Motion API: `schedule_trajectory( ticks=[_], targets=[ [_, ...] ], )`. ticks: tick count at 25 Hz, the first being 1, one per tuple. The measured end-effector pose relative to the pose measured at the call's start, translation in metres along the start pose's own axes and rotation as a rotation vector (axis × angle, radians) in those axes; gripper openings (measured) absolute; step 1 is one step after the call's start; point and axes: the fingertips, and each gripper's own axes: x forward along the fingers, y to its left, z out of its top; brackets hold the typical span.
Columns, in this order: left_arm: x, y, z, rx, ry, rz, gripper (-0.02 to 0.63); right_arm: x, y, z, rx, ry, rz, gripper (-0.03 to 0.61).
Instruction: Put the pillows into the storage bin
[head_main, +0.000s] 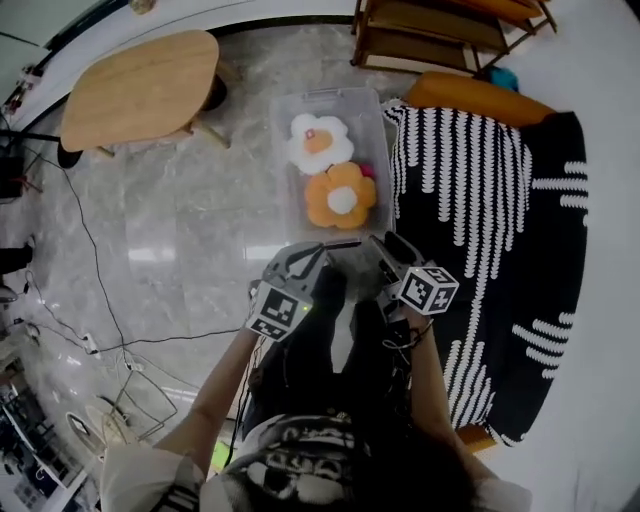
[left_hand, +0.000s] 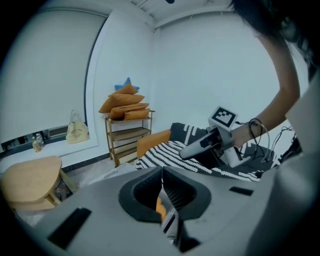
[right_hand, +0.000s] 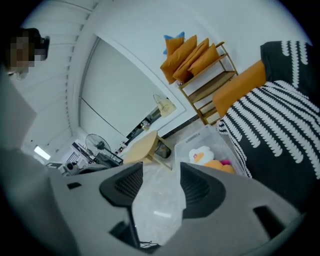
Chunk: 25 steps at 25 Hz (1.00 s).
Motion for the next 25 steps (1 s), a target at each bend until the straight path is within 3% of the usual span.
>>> schedule_trajectory(
  ticks=[6,10,17,25],
  targets=[
    [0.028,-0.026,0.023,0.067,0.018,-0.135,0.008,-0.073,-0.006,0.005,0.065,-0.106,-0.104,0.229],
    [0.044,-0.075,0.044,0.107,0.006,-0.217,0.008,-0.145,-0.005,0.0,0.09,-0.203,-0.17,0.224],
    [0.023,-0.203,0.021,0.261,-0.079,-0.357,0.008,-0.258,0.009,-0.097,0.077,-0.432,-0.219,0.218],
    [-0.054,-0.273,0.039,0.368,-0.175,-0.461,0.008,-0.328,0.068,-0.157,0.086,-0.599,-0.285,0.198]
  ],
)
